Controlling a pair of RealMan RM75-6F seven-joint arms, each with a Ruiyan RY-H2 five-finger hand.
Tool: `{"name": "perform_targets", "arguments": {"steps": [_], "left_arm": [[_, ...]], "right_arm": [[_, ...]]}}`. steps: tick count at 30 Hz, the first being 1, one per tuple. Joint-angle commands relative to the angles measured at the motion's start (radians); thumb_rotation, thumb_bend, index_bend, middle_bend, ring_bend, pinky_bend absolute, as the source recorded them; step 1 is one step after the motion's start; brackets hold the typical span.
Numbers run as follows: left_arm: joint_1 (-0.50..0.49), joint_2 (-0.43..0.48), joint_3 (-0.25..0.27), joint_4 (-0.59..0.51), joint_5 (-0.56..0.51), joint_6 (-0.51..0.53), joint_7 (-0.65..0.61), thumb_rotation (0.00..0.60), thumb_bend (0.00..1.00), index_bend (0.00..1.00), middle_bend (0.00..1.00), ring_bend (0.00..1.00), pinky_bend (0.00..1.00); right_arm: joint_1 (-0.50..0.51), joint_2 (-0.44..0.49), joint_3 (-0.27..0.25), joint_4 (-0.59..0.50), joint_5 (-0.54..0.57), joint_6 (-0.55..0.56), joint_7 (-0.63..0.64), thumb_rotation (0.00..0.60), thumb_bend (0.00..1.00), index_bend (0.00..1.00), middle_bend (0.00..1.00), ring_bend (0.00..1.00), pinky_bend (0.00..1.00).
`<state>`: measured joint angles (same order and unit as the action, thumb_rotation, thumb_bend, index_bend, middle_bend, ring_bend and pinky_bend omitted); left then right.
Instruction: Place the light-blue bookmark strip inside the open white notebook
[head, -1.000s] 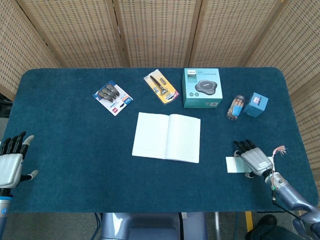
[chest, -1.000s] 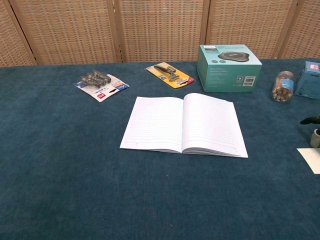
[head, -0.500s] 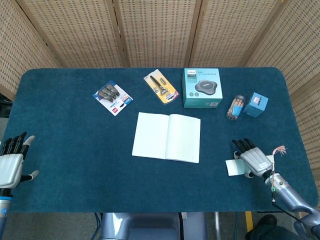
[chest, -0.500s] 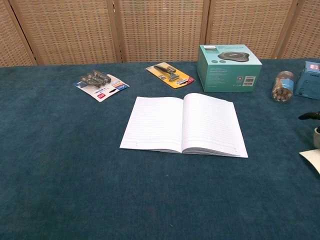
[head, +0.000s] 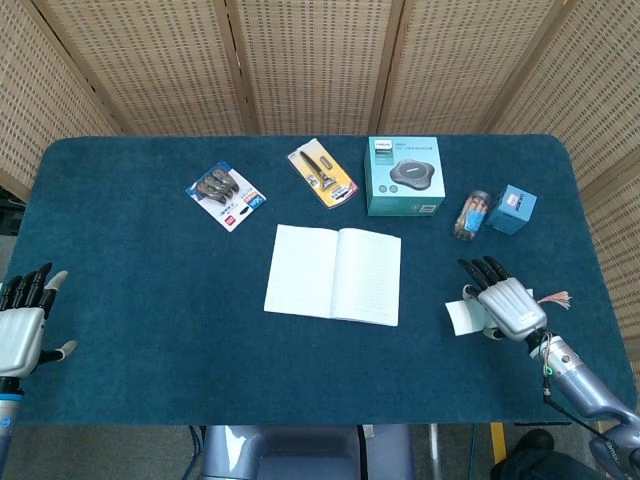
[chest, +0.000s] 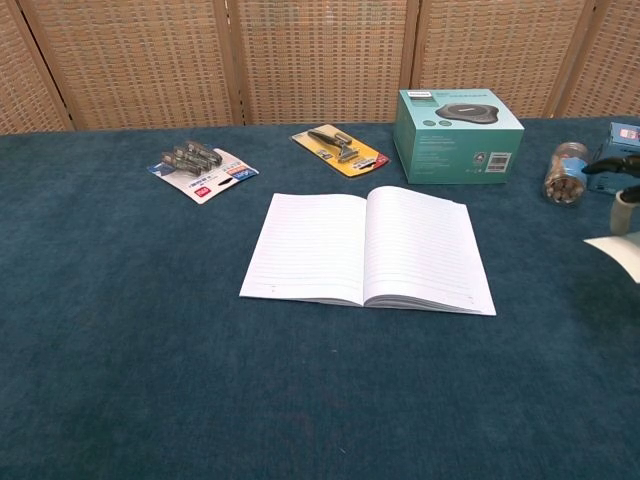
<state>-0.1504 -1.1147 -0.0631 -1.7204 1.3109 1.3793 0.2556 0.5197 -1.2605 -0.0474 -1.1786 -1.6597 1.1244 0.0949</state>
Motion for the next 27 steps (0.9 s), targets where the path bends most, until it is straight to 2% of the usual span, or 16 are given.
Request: {"name": "perform_targets", "arguments": {"steps": [1, 8, 15, 20, 27], "left_arm": [[-0.002, 0.001, -0.002, 0.003, -0.005, -0.005, -0.004, 0.6, 0.0, 0.0, 0.0, 0.0, 0.0], [-0.009, 0.009, -0.012, 0.005, -0.027, -0.022, -0.021, 0.6, 0.0, 0.0, 0.0, 0.0, 0.0], [-0.015, 0.019, -0.021, 0.009, -0.054, -0.043, -0.04, 0.6, 0.0, 0.0, 0.0, 0.0, 0.0], [-0.018, 0.024, -0.021, 0.012, -0.064, -0.055, -0.052, 0.6, 0.0, 0.0, 0.0, 0.0, 0.0], [-0.02, 0.03, -0.022, 0.018, -0.073, -0.067, -0.069, 0.6, 0.0, 0.0, 0.0, 0.0, 0.0]], "right_arm": [[0.046, 0.076, 0.056, -0.128, 0.01, -0.002, -0.105, 0.6, 0.0, 0.61, 0.0, 0.0, 0.0], [0.158, 0.15, 0.166, -0.341, 0.066, -0.098, -0.363, 0.6, 0.0, 0.61, 0.0, 0.0, 0.0], [0.295, 0.105, 0.256, -0.455, 0.12, -0.214, -0.631, 0.6, 0.02, 0.62, 0.0, 0.0, 0.0], [0.401, 0.011, 0.265, -0.404, 0.102, -0.303, -0.723, 0.6, 0.04, 0.63, 0.0, 0.0, 0.07], [0.505, -0.142, 0.246, -0.267, 0.066, -0.371, -0.738, 0.6, 0.05, 0.63, 0.0, 0.0, 0.11]]}}
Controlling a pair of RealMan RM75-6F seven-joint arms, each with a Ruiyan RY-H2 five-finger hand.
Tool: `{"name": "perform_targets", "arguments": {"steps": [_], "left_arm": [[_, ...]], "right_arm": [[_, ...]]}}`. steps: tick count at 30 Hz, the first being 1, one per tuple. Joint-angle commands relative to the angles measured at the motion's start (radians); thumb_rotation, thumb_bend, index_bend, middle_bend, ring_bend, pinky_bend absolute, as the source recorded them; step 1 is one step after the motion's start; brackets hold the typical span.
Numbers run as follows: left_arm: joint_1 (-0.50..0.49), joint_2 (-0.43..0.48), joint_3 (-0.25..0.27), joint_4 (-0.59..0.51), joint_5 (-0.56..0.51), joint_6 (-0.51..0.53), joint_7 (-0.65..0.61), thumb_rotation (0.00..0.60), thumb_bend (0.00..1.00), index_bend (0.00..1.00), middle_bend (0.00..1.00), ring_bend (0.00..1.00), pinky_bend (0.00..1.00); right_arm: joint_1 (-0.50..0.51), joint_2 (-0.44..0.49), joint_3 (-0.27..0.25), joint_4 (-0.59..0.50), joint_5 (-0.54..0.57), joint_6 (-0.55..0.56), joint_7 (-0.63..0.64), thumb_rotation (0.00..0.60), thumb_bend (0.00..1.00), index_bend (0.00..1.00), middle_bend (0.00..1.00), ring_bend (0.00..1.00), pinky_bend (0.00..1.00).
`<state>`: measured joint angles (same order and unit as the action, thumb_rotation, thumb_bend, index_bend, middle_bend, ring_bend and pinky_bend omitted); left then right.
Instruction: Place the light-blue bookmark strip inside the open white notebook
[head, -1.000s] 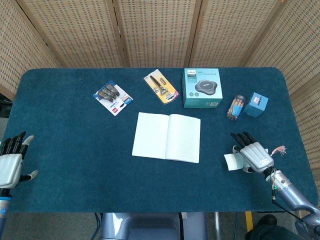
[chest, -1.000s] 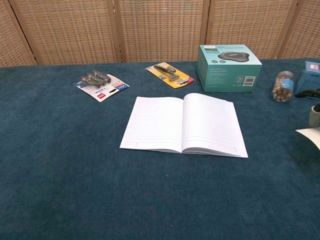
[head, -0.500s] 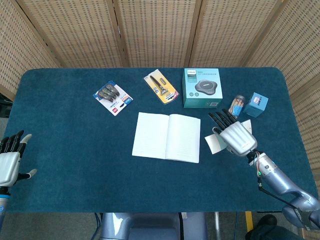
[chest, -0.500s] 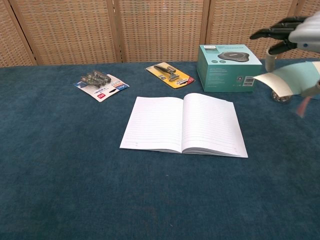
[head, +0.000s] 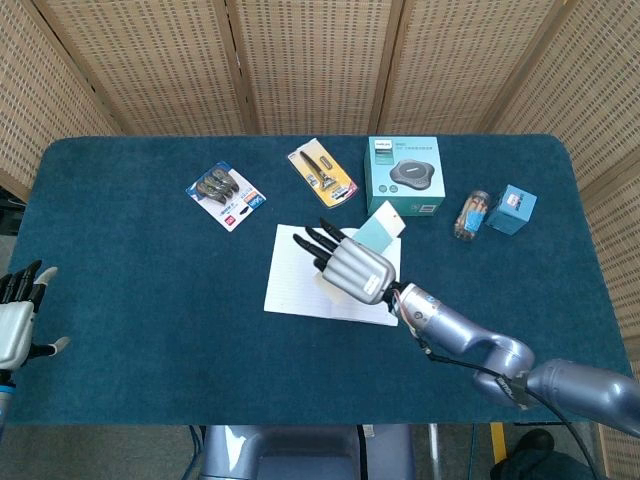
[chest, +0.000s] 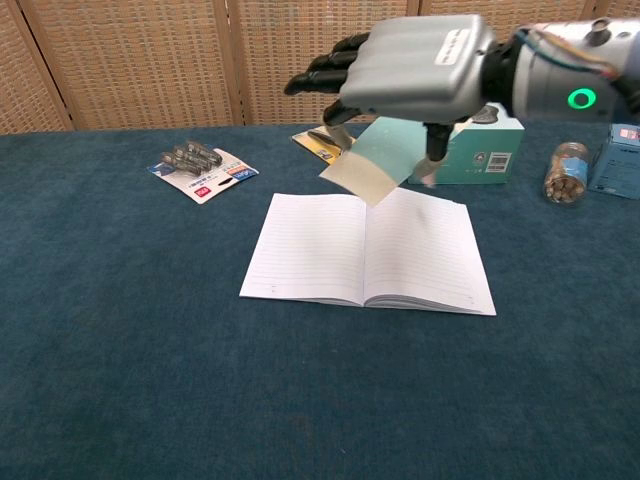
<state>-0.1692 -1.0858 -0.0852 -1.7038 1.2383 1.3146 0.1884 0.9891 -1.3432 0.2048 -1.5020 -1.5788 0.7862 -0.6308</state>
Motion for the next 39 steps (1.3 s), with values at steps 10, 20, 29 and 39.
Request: {"name": "perform_targets", "arguments": {"steps": [10, 20, 29, 39], "left_arm": [[-0.005, 0.0, 0.003, 0.004, -0.004, -0.011, -0.002, 0.6, 0.0, 0.0, 0.0, 0.0, 0.0], [-0.009, -0.003, 0.007, 0.004, -0.005, -0.015, 0.006, 0.6, 0.0, 0.0, 0.0, 0.0, 0.0], [-0.016, 0.0, 0.005, 0.008, -0.016, -0.032, -0.003, 0.6, 0.0, 0.0, 0.0, 0.0, 0.0], [-0.019, 0.007, 0.009, 0.004, -0.011, -0.039, -0.011, 0.6, 0.0, 0.0, 0.0, 0.0, 0.0]], "right_arm": [[0.14, -0.193, -0.051, 0.25, -0.125, -0.04, -0.07, 0.6, 0.05, 0.64, 0.0, 0.0, 0.14], [0.209, -0.292, -0.096, 0.413, -0.166, -0.084, -0.113, 0.6, 0.05, 0.64, 0.0, 0.0, 0.17], [0.236, -0.316, -0.181, 0.483, -0.238, -0.08, -0.081, 0.6, 0.05, 0.64, 0.0, 0.0, 0.18], [0.253, -0.329, -0.227, 0.499, -0.28, -0.063, -0.047, 0.6, 0.06, 0.64, 0.0, 0.0, 0.19]]}}
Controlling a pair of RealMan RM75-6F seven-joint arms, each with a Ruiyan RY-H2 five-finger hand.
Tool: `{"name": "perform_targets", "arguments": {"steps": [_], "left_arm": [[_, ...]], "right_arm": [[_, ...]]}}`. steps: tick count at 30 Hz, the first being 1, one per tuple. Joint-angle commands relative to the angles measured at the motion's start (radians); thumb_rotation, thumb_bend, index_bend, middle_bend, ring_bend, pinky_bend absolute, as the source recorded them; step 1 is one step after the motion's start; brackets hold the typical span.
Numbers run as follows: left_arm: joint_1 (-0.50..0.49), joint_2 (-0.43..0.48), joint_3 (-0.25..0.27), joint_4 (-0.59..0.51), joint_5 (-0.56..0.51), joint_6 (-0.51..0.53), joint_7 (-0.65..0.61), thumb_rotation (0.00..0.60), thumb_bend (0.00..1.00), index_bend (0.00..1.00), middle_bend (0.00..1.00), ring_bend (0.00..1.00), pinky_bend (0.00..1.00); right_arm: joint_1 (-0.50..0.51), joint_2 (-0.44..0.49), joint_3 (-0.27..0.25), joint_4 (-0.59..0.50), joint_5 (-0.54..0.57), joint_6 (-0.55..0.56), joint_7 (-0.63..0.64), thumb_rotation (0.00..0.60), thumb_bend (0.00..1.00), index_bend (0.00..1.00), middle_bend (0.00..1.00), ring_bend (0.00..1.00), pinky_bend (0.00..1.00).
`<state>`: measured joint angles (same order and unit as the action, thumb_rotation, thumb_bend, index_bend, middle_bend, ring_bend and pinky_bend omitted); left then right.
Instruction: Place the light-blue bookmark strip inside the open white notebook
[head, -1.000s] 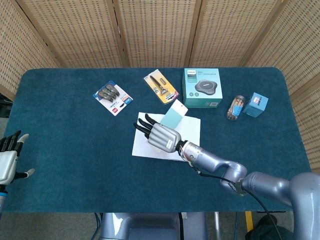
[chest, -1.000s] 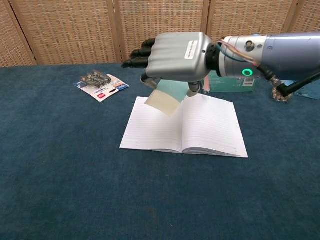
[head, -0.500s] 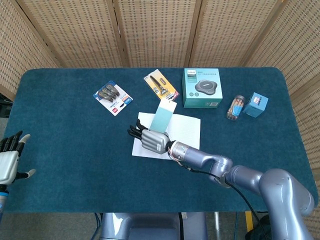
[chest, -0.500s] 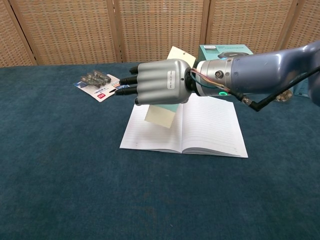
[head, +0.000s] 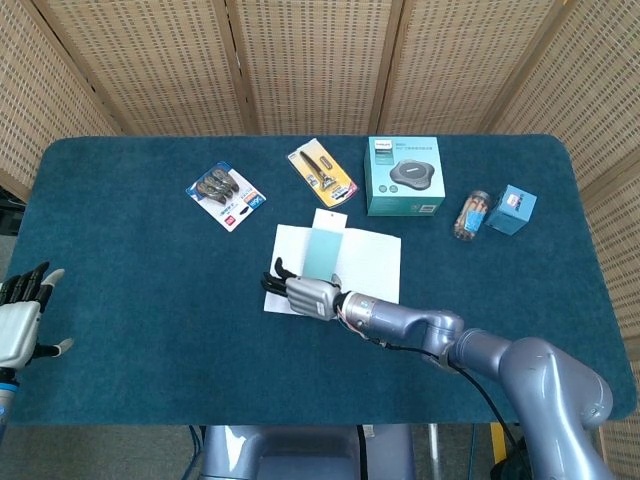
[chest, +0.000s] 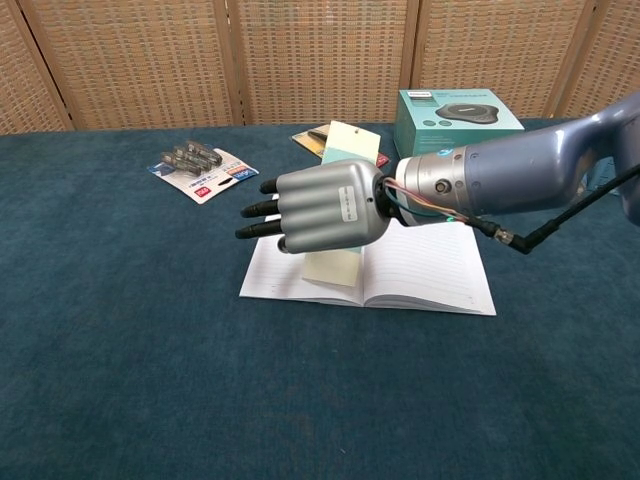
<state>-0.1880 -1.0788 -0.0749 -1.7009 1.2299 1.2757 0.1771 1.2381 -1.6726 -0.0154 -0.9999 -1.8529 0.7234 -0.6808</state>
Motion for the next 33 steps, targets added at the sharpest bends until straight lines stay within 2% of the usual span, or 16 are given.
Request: {"name": "perform_targets", "arguments": {"steps": [1, 4, 6, 9, 10, 11, 13, 16, 22, 24, 25, 26, 28, 29, 32, 33], "left_arm": [[-0.001, 0.0, -0.001, 0.001, -0.004, -0.001, 0.0, 0.6, 0.0, 0.0, 0.0, 0.0, 0.0], [-0.001, 0.0, 0.001, 0.001, 0.0, -0.001, 0.001, 0.6, 0.0, 0.0, 0.0, 0.0, 0.0], [-0.001, 0.0, 0.001, 0.001, 0.0, 0.0, 0.0, 0.6, 0.0, 0.0, 0.0, 0.0, 0.0], [-0.001, 0.0, 0.001, 0.001, 0.0, 0.001, -0.002, 0.6, 0.0, 0.0, 0.0, 0.0, 0.0], [0.0, 0.0, 0.001, 0.002, 0.0, 0.002, -0.003, 0.6, 0.0, 0.0, 0.0, 0.0, 0.0], [-0.001, 0.0, 0.001, 0.002, 0.0, 0.002, -0.003, 0.6, 0.0, 0.0, 0.0, 0.0, 0.0], [-0.001, 0.0, 0.001, 0.002, 0.0, 0.002, -0.003, 0.6, 0.0, 0.0, 0.0, 0.0, 0.0], [-0.002, 0.001, 0.001, 0.002, -0.001, 0.0, -0.003, 0.6, 0.0, 0.0, 0.0, 0.0, 0.0], [-0.003, -0.001, 0.002, 0.002, -0.002, -0.001, 0.0, 0.6, 0.0, 0.0, 0.0, 0.0, 0.0], [-0.002, -0.001, 0.003, 0.0, 0.0, 0.002, 0.001, 0.6, 0.0, 0.0, 0.0, 0.0, 0.0], [-0.002, -0.001, 0.003, -0.001, 0.0, 0.004, 0.0, 0.6, 0.0, 0.0, 0.0, 0.0, 0.0], [-0.001, 0.0, 0.003, -0.001, 0.0, 0.005, -0.001, 0.6, 0.0, 0.0, 0.0, 0.0, 0.0], [-0.001, 0.0, 0.002, -0.001, -0.001, 0.004, -0.002, 0.6, 0.0, 0.0, 0.0, 0.0, 0.0], [-0.002, 0.001, 0.002, 0.0, -0.002, 0.003, -0.003, 0.6, 0.0, 0.0, 0.0, 0.0, 0.0], [-0.005, 0.0, 0.001, 0.003, -0.006, -0.003, -0.003, 0.6, 0.0, 0.0, 0.0, 0.0, 0.0], [-0.007, -0.001, 0.0, 0.004, -0.01, -0.006, -0.001, 0.6, 0.0, 0.0, 0.0, 0.0, 0.0]], "right_arm": [[0.005, 0.001, -0.01, -0.004, -0.008, -0.001, 0.003, 0.6, 0.06, 0.64, 0.0, 0.0, 0.19], [0.005, 0.0, -0.022, -0.003, -0.017, 0.0, 0.0, 0.6, 0.06, 0.63, 0.0, 0.0, 0.19], [0.003, -0.001, -0.026, 0.002, -0.019, 0.007, -0.001, 0.6, 0.09, 0.58, 0.0, 0.0, 0.19], [-0.001, -0.001, -0.031, 0.008, -0.023, 0.014, -0.002, 0.6, 0.1, 0.32, 0.0, 0.0, 0.19], [-0.002, 0.0, -0.032, 0.01, -0.023, 0.017, -0.002, 0.6, 0.08, 0.2, 0.0, 0.0, 0.19], [-0.003, 0.003, -0.032, 0.011, -0.023, 0.021, -0.003, 0.6, 0.07, 0.13, 0.0, 0.0, 0.19], [-0.008, 0.01, -0.028, 0.009, -0.018, 0.03, -0.001, 0.6, 0.05, 0.04, 0.0, 0.0, 0.19], [-0.014, 0.023, -0.023, -0.004, -0.012, 0.042, 0.002, 0.6, 0.05, 0.0, 0.0, 0.0, 0.19], [-0.03, 0.062, -0.015, -0.048, -0.003, 0.081, 0.017, 0.6, 0.07, 0.0, 0.0, 0.0, 0.19], [-0.044, 0.069, 0.002, -0.06, 0.02, 0.098, 0.031, 0.6, 0.18, 0.0, 0.0, 0.0, 0.19], [-0.054, 0.07, 0.013, -0.067, 0.038, 0.106, 0.045, 0.6, 0.33, 0.0, 0.0, 0.0, 0.19], [-0.072, 0.07, 0.035, -0.079, 0.081, 0.113, 0.082, 0.6, 0.53, 0.0, 0.0, 0.0, 0.19], [-0.101, 0.068, 0.068, -0.106, 0.16, 0.104, 0.145, 0.6, 0.85, 0.0, 0.0, 0.0, 0.19], [-0.119, 0.068, 0.091, -0.13, 0.221, 0.086, 0.188, 0.6, 0.96, 0.0, 0.0, 0.0, 0.19], [-0.155, 0.074, 0.153, -0.199, 0.407, 0.002, 0.29, 0.6, 1.0, 0.0, 0.0, 0.0, 0.16], [-0.154, 0.078, 0.169, -0.216, 0.465, -0.037, 0.283, 0.6, 1.0, 0.0, 0.0, 0.0, 0.15]]}}
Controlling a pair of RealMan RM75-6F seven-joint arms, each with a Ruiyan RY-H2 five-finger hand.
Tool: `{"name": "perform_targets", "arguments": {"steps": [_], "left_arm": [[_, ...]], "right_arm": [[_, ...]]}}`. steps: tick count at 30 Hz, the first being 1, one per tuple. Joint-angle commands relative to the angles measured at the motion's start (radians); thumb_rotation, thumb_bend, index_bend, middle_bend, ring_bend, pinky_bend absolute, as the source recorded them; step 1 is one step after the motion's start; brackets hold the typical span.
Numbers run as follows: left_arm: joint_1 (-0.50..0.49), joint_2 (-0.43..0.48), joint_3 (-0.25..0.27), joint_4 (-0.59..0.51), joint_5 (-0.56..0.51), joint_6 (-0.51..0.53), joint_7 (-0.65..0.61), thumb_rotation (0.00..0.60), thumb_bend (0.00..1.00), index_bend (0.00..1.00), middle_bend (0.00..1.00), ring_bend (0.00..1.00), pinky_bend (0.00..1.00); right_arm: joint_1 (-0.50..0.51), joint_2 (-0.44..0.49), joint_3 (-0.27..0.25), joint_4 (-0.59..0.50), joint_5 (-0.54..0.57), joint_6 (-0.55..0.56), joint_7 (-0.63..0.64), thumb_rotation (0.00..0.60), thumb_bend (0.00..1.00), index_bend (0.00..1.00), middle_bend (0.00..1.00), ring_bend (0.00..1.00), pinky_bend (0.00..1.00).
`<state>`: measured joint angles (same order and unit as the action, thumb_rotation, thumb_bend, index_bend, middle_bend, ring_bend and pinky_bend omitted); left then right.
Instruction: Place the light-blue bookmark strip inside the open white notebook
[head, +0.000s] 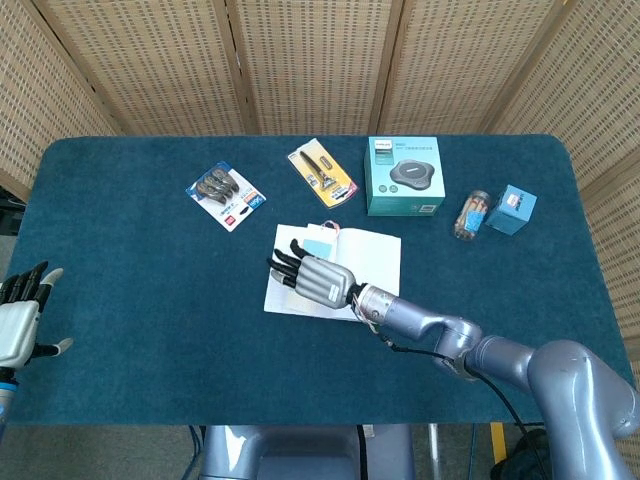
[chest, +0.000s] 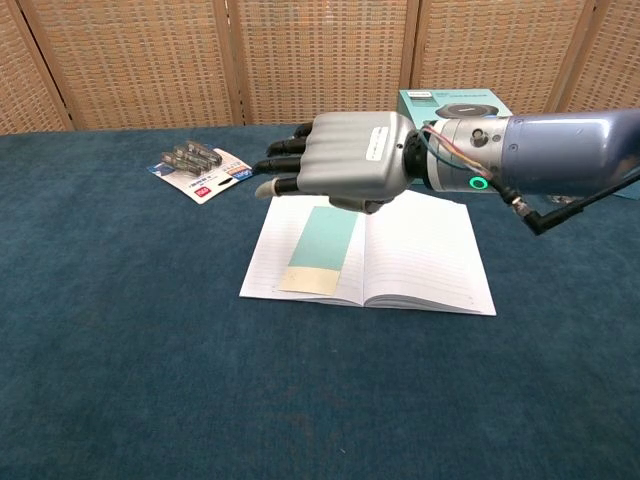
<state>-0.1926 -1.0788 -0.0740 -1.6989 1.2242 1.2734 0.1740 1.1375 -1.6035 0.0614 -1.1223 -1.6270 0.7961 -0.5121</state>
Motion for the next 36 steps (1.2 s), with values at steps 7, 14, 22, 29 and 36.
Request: {"name": "perform_targets", "arguments": {"steps": [7, 14, 22, 29, 36], "left_arm": [[-0.009, -0.008, -0.003, 0.001, -0.016, -0.01, 0.018, 0.6, 0.0, 0.0, 0.0, 0.0, 0.0], [-0.012, -0.012, -0.004, 0.004, -0.024, -0.015, 0.024, 0.6, 0.0, 0.0, 0.0, 0.0, 0.0], [-0.013, -0.012, -0.003, 0.005, -0.025, -0.016, 0.023, 0.6, 0.0, 0.0, 0.0, 0.0, 0.0], [-0.015, -0.011, -0.002, 0.004, -0.026, -0.018, 0.022, 0.6, 0.0, 0.0, 0.0, 0.0, 0.0], [-0.016, -0.012, -0.001, 0.005, -0.027, -0.019, 0.024, 0.6, 0.0, 0.0, 0.0, 0.0, 0.0]], "right_arm": [[-0.03, -0.015, 0.102, -0.115, 0.429, -0.2, -0.001, 0.6, 1.0, 0.0, 0.0, 0.0, 0.14], [-0.015, -0.043, 0.071, -0.103, 0.453, -0.196, -0.057, 0.6, 1.0, 0.0, 0.0, 0.0, 0.13], [-0.009, -0.063, 0.05, -0.091, 0.441, -0.189, -0.062, 0.6, 1.0, 0.03, 0.0, 0.0, 0.14], [-0.003, -0.066, 0.027, -0.086, 0.447, -0.205, -0.08, 0.6, 1.0, 0.1, 0.05, 0.0, 0.13], [0.0, -0.058, -0.004, -0.091, 0.465, -0.216, -0.122, 0.6, 1.0, 0.16, 0.11, 0.01, 0.13]]}}
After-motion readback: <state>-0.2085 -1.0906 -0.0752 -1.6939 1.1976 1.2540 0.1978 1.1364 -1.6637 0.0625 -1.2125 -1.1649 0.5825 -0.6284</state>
